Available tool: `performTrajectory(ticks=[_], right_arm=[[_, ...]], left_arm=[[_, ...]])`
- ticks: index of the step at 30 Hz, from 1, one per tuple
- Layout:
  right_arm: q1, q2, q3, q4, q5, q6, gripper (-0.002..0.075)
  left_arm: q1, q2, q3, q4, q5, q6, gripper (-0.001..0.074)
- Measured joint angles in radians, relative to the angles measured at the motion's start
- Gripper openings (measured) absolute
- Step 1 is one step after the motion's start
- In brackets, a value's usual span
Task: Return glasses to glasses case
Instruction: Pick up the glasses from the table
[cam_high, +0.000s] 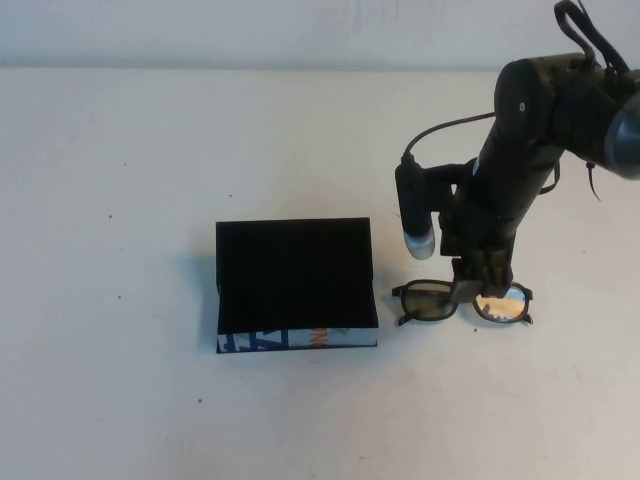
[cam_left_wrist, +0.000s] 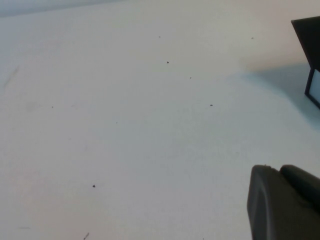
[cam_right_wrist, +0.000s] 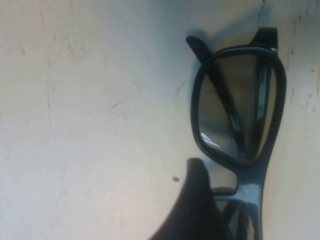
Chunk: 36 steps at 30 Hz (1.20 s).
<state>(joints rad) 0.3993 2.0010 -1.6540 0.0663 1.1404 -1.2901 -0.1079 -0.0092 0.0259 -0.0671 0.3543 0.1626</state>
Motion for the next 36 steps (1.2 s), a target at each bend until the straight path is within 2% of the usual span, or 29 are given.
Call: performTrajectory(ticks=[3,6,30,33,36], right_arm=[[0.000,0.009,-0.002,-0.009,-0.001,0.040,0.0487],[-0.002,0.015,-0.002,-0.016,-0.001,0.056,0.0498],[-0.028,0.090,-0.002,-0.020,-0.025,0.062,0.0501],[-0.030,0.090,-0.002,-0.014,-0.025,0.062,0.0484],[-0.030,0.090,-0.002,-0.013,-0.025,0.062,0.0430]], left_arm=[[0.000,0.000,0.000,0.000,0.000,0.000,-0.0001],[0.000,0.000,0.000,0.000,0.000,0.000,-0.0001],[0.000,0.000,0.000,0.000,0.000,0.000,-0.0001],[0.000,0.000,0.000,0.000,0.000,0.000,-0.0001],[0.000,0.000,0.000,0.000,0.000,0.000,-0.0001]])
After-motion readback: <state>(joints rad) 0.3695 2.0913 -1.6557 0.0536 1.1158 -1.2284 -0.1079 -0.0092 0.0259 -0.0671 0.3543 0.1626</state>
